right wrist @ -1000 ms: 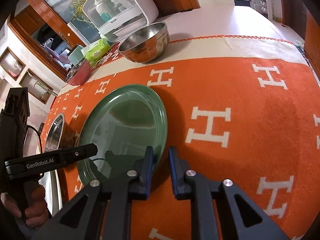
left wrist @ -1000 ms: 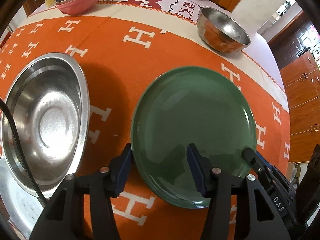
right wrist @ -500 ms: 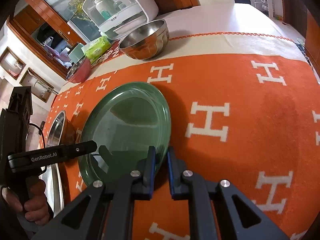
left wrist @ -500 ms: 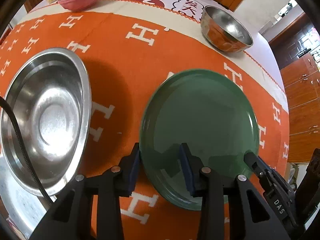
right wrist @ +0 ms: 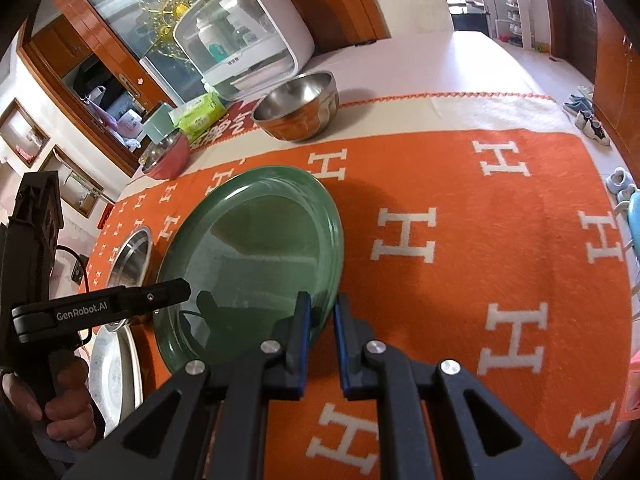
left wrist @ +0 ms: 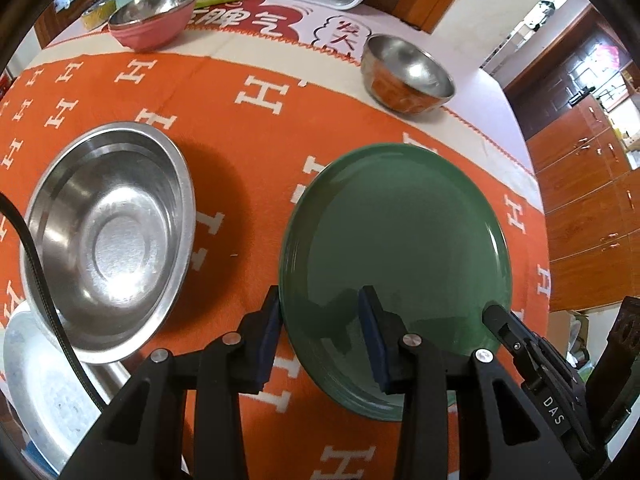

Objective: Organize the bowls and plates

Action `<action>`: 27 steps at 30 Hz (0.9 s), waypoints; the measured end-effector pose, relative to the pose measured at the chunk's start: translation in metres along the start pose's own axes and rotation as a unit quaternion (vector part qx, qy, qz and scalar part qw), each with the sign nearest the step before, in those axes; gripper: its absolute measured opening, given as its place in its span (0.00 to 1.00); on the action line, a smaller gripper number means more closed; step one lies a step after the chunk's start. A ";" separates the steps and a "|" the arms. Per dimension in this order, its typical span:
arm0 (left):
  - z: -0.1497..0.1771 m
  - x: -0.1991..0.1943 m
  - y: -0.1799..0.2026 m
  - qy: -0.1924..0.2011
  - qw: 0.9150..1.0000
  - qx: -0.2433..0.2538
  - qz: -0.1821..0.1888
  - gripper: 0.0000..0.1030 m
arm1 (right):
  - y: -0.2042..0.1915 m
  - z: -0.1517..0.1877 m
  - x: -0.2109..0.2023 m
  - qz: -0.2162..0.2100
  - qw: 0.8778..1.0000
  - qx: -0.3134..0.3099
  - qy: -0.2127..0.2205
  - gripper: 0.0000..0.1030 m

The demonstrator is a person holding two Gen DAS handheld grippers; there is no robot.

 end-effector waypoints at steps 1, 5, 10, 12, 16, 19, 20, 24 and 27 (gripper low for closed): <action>0.001 -0.005 0.000 0.004 1.000 0.000 0.002 0.36 | -0.002 0.001 -0.004 0.001 1.000 -0.002 0.004 0.11; 0.005 -0.024 0.001 0.023 1.000 0.005 0.007 0.36 | -0.011 0.006 -0.017 0.001 1.000 -0.006 0.017 0.11; 0.015 -0.052 -0.003 0.044 0.999 0.010 0.017 0.36 | -0.023 0.010 -0.036 0.000 0.999 -0.016 0.039 0.12; 0.019 -0.060 -0.004 0.053 0.998 0.014 0.019 0.36 | -0.028 0.010 -0.046 0.000 0.999 -0.023 0.050 0.12; 0.026 -0.077 -0.005 0.068 0.997 0.020 0.019 0.36 | -0.040 0.012 -0.058 0.000 0.997 -0.032 0.064 0.12; 0.034 -0.090 -0.009 0.075 0.997 0.021 0.021 0.36 | -0.049 0.015 -0.068 0.000 0.997 -0.041 0.072 0.12; 0.037 -0.096 -0.010 0.078 0.997 0.022 0.020 0.36 | -0.053 0.016 -0.071 0.000 0.996 -0.045 0.074 0.12; 0.047 -0.108 -0.015 0.085 0.996 0.025 0.017 0.36 | -0.067 0.021 -0.082 0.003 0.995 -0.060 0.083 0.12; 0.055 -0.115 -0.021 0.086 0.996 0.025 0.014 0.36 | -0.076 0.027 -0.089 0.005 0.994 -0.075 0.086 0.12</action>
Point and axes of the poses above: each gripper's, at about its wrist camera, not at the fingertips, and x roughly the way its jaws point, y to its right, z to its underside, the point moved 9 cm from there along x, roughly the way its jaws point, and after that the axes turned 2 degrees about z, right-handed, at the moved point
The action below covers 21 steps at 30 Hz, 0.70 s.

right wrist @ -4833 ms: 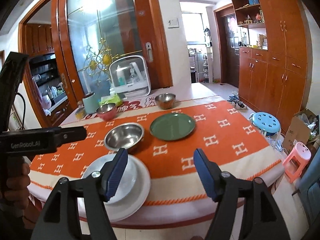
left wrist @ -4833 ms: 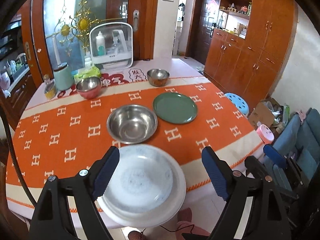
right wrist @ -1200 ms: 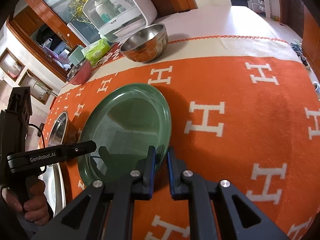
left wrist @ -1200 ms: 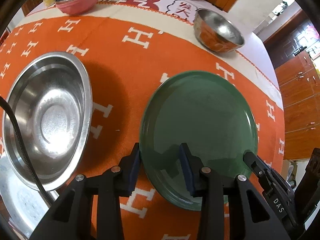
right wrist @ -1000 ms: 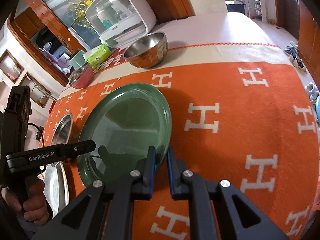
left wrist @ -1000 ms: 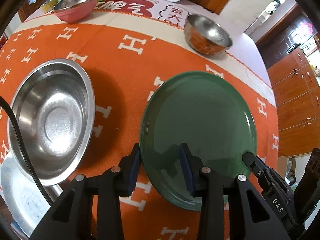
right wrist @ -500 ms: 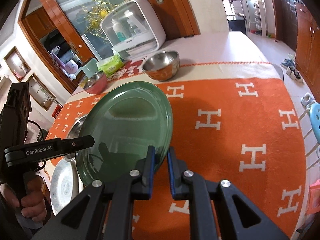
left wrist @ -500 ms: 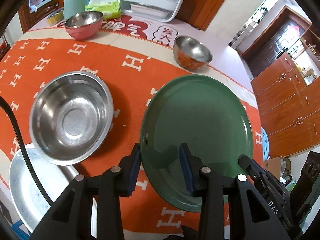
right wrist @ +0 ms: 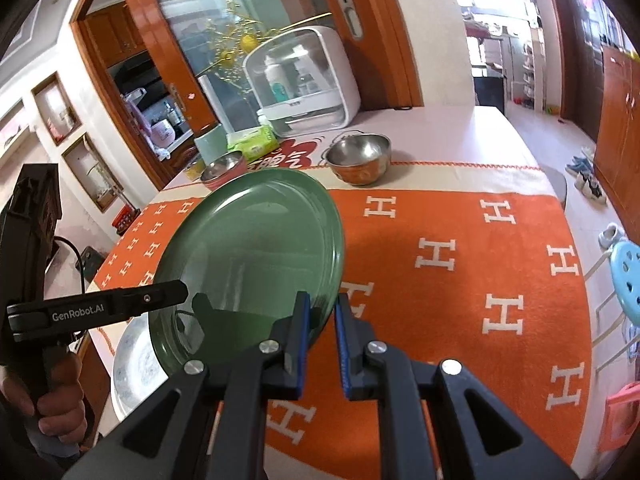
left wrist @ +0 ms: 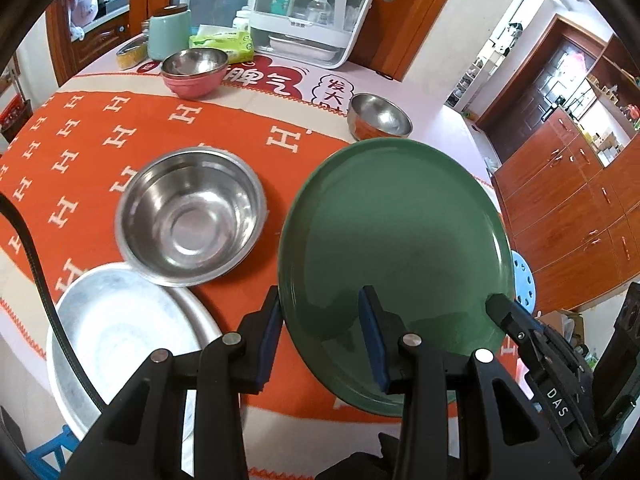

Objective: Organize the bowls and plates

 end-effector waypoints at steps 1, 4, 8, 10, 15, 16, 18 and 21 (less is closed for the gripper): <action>0.003 -0.003 -0.003 0.000 1.000 -0.002 -0.001 0.36 | -0.003 0.000 -0.002 -0.001 1.000 -0.003 0.001 0.12; 0.008 -0.011 -0.011 0.001 1.000 -0.010 -0.005 0.36 | -0.015 0.004 -0.006 -0.003 1.000 -0.015 0.000 0.12; 0.015 -0.026 -0.025 0.008 1.000 -0.016 -0.018 0.36 | -0.033 0.007 -0.011 -0.009 0.999 -0.033 0.002 0.12; 0.019 -0.032 -0.032 0.010 0.999 -0.019 -0.024 0.36 | -0.041 0.011 -0.012 -0.014 0.999 -0.038 0.001 0.12; 0.033 -0.046 -0.054 0.007 0.999 -0.028 -0.044 0.36 | -0.064 0.023 -0.013 -0.032 0.998 -0.047 -0.007 0.13; 0.036 -0.049 -0.058 0.006 0.998 -0.030 -0.048 0.36 | -0.068 0.027 -0.012 -0.036 0.998 -0.048 -0.008 0.13; 0.042 -0.054 -0.067 0.005 0.998 -0.035 -0.053 0.36 | -0.078 0.032 -0.013 -0.043 0.998 -0.050 -0.012 0.13; 0.049 -0.063 -0.081 0.004 0.997 -0.042 -0.060 0.36 | -0.094 0.040 -0.013 -0.052 0.997 -0.056 -0.017 0.14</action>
Point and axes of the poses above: each gripper's, at about its wrist camera, not at the fingertips, and x roughly the way its jaws point, y to its right, z to its underside, the point moved 9 cm from there along x, roughly the way its jaws point, and after that the axes turned 2 degrees about z, right-handed, at the moved point
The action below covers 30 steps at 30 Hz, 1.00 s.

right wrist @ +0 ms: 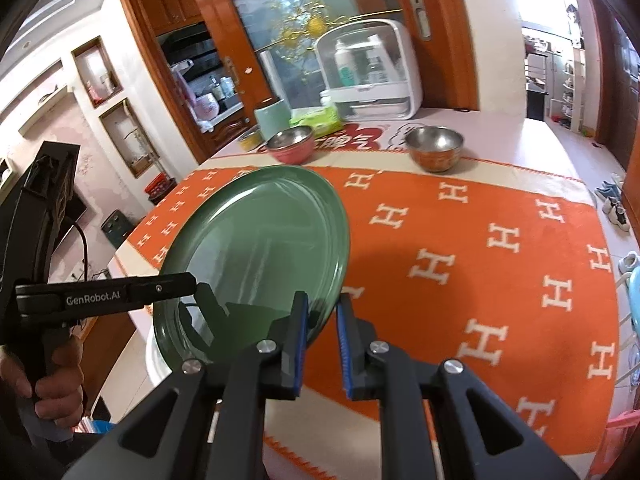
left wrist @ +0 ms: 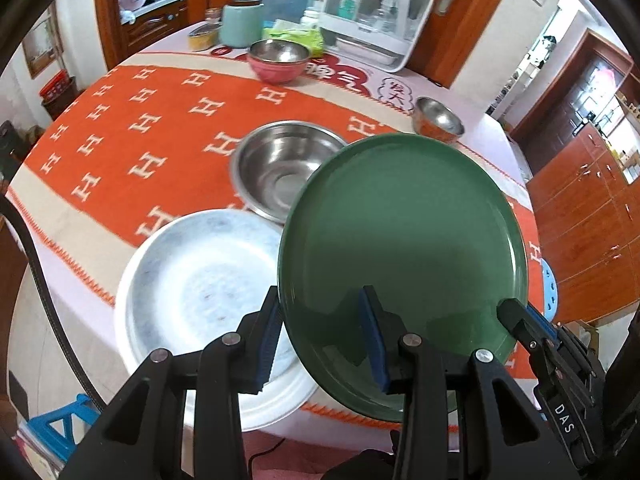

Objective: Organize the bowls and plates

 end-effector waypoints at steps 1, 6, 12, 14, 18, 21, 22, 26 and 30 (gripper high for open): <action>0.002 -0.003 -0.005 0.001 1.000 -0.001 -0.002 0.36 | -0.005 0.002 0.001 -0.003 1.000 -0.002 -0.001 0.14; 0.011 -0.011 -0.031 -0.003 1.000 -0.013 -0.016 0.36 | -0.029 0.012 0.007 -0.018 1.000 -0.010 -0.015 0.14; 0.017 -0.015 -0.059 -0.009 0.999 -0.018 -0.036 0.36 | -0.054 0.023 0.021 -0.026 0.999 -0.025 -0.039 0.15; 0.018 -0.015 -0.067 -0.014 0.999 -0.020 -0.040 0.36 | -0.062 0.026 0.027 -0.030 0.998 -0.027 -0.048 0.15; 0.021 -0.012 -0.085 -0.027 0.998 -0.027 -0.046 0.36 | -0.076 0.030 0.037 -0.032 0.997 -0.032 -0.063 0.16; 0.022 -0.008 -0.098 -0.036 0.998 -0.031 -0.048 0.36 | -0.085 0.033 0.046 -0.027 0.996 -0.037 -0.077 0.16; 0.022 -0.006 -0.102 -0.041 0.997 -0.032 -0.049 0.36 | -0.086 0.034 0.049 -0.025 0.996 -0.038 -0.081 0.16; 0.024 0.005 -0.117 -0.066 0.996 -0.039 -0.049 0.36 | -0.095 0.039 0.062 -0.019 0.994 -0.039 -0.104 0.18; 0.028 0.018 -0.129 -0.094 0.993 -0.043 -0.051 0.36 | -0.101 0.047 0.074 -0.012 0.991 -0.041 -0.130 0.19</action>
Point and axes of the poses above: each gripper's, at about its wrist camera, not at the fingertips, and x roughly the way its jaws point, y to its right, z to its underside, the point moved 9 cm from there along x, roughly the way its jaws point, and after that the axes turned 2 degrees about z, right-handed, at the moved point
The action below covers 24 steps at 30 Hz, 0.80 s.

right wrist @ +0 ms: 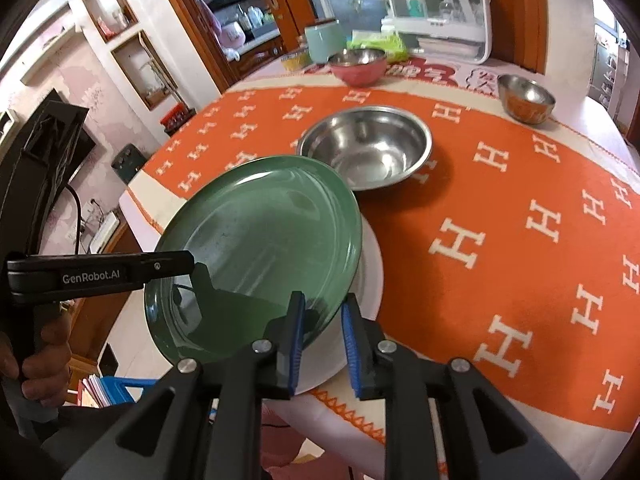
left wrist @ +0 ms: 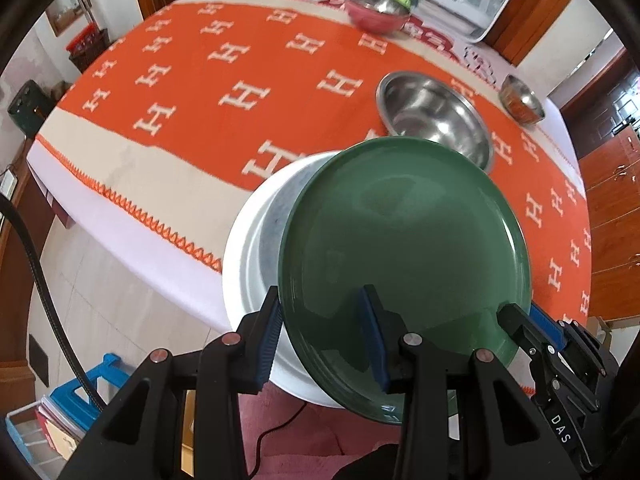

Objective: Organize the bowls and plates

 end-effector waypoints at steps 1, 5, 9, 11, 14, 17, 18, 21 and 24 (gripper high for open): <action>0.000 0.003 -0.002 -0.005 1.000 -0.001 -0.001 0.36 | -0.001 0.001 0.004 0.002 1.000 0.000 -0.007 0.19; -0.001 0.018 -0.011 -0.028 1.000 0.003 -0.006 0.36 | -0.004 0.004 0.017 0.011 0.999 0.000 -0.030 0.20; -0.002 0.027 -0.016 -0.044 0.999 0.007 -0.009 0.36 | -0.005 0.005 0.026 0.020 0.999 0.001 -0.048 0.20; -0.003 0.032 -0.017 -0.053 0.998 0.008 -0.011 0.36 | -0.006 0.006 0.030 0.024 0.998 0.001 -0.055 0.21; -0.003 0.040 -0.018 -0.065 0.998 0.011 -0.014 0.36 | -0.004 0.007 0.038 0.029 0.997 0.007 -0.072 0.21; -0.004 0.046 -0.019 -0.077 0.997 0.016 -0.017 0.36 | -0.003 0.007 0.044 0.034 0.996 0.009 -0.084 0.21; -0.004 0.047 -0.019 -0.078 0.997 0.018 -0.018 0.36 | -0.004 0.007 0.045 0.036 0.996 0.008 -0.086 0.22; -0.007 0.050 -0.021 -0.082 0.996 0.020 -0.019 0.36 | -0.004 0.007 0.049 0.040 0.995 0.006 -0.093 0.22; -0.007 0.052 -0.021 -0.089 0.996 0.024 -0.020 0.36 | -0.005 0.007 0.052 0.049 0.993 0.001 -0.103 0.22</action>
Point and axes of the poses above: each gripper's, at about its wrist camera, not at the fingertips, and x roughly the way its jaws point, y to its right, z to its underside, the point moved 9 cm from there along x, roughly the way its jaws point, and after that the axes turned 2 degrees about z, right-handed, at the moved point
